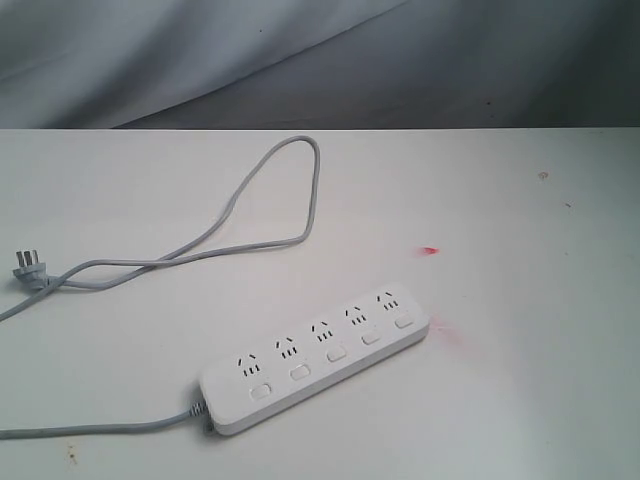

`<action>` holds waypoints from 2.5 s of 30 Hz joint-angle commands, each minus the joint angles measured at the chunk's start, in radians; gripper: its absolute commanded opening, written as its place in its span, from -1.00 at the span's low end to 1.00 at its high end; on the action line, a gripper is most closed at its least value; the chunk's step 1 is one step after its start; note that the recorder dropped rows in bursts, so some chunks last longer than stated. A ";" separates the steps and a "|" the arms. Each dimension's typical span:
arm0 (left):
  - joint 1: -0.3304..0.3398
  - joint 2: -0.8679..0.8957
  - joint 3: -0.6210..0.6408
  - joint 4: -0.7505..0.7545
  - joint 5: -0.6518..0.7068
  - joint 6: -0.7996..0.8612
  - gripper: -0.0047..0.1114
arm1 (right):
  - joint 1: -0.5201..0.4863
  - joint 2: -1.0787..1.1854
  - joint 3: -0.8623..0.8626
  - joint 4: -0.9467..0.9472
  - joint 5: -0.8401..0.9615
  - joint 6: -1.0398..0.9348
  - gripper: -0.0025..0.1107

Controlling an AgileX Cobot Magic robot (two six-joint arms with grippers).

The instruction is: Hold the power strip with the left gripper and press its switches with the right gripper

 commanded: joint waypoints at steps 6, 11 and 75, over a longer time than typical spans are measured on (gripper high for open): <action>-0.127 0.029 -0.166 -0.331 0.155 0.147 -0.92 | 0.027 0.148 -0.281 0.008 0.221 -0.015 -0.96; -0.136 0.272 -0.320 -0.305 0.372 0.258 -0.92 | 0.121 0.381 -0.445 0.008 0.418 -0.139 -0.96; -0.623 1.767 -0.882 0.271 0.521 0.610 -0.92 | 0.278 1.774 -1.015 0.129 0.783 -0.616 -0.96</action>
